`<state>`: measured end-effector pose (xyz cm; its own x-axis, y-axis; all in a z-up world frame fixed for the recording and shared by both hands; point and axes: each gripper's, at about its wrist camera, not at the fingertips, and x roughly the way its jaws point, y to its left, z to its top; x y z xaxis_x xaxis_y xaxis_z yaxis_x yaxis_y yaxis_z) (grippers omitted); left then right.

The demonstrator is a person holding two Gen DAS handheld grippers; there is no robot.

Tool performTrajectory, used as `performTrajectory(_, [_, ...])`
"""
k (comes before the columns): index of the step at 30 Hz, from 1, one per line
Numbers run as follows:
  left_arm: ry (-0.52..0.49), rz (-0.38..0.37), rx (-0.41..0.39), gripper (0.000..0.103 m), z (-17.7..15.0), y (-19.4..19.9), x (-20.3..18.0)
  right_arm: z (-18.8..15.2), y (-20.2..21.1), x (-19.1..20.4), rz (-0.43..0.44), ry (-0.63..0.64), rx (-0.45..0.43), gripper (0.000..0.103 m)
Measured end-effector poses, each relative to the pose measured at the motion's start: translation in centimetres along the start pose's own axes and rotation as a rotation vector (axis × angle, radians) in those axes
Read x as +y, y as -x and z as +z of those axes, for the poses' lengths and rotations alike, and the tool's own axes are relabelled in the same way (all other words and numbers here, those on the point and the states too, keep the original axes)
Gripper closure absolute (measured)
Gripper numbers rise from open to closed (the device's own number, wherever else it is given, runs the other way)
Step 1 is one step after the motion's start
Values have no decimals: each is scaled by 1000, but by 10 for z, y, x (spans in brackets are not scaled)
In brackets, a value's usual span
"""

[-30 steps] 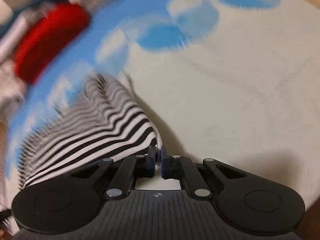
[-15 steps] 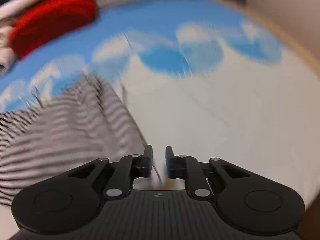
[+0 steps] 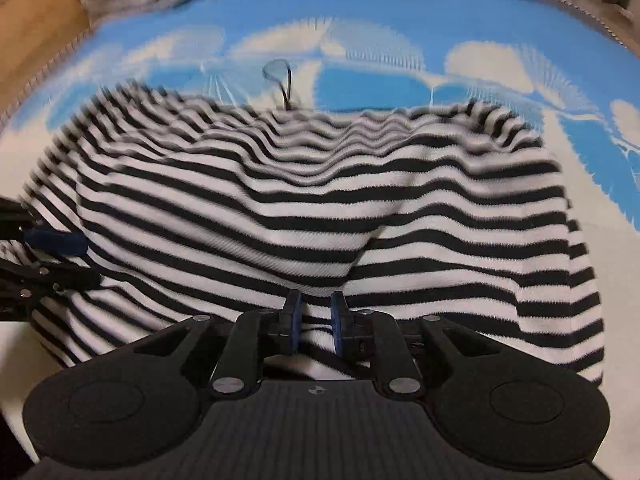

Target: Fold small clothes

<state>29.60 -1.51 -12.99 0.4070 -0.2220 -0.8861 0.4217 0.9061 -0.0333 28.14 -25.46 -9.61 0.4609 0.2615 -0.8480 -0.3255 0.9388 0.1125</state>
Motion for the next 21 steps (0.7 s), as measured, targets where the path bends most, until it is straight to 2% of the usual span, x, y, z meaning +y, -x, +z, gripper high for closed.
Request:
performTrajectory(2, [83, -25, -24, 72, 9, 3, 11, 6, 8, -4, 23, -21, -19, 88])
performTrajectory(3, [108, -29, -46, 73, 11, 7, 15, 9, 18, -8, 43, -39, -57, 87])
performTrajectory(5, [147, -6, -113, 73, 18, 15, 25, 8, 32, -22, 58, -77, -141, 87])
performTrajectory(6, [179, 8, -130, 73, 20, 15, 32, 8, 33, -29, 37, -104, -153, 86])
performTrajectory(8, [258, 28, -127, 72, 23, 6, 47, 4, 24, -49, -28, -162, -115, 86])
performTrajectory(11, [324, 40, -63, 68, 21, -16, 59, -2, 16, -69, -29, -203, -97, 86])
performTrajectory(13, [310, 62, -77, 68, 25, -10, 58, -1, 18, -74, -76, -229, -94, 86])
performTrajectory(15, [301, 60, -124, 69, 28, 6, 53, -3, 26, -76, -70, -240, -102, 86])
performTrajectory(18, [291, -28, -196, 69, 30, 23, 47, -1, 42, -78, -70, -250, -145, 84])
performTrajectory(20, [239, -81, -185, 68, 31, 19, 37, -4, 53, -81, -64, -252, -155, 83])
performTrajectory(21, [188, -78, -161, 68, 32, 14, 29, -8, 56, -83, -63, -256, -141, 82])
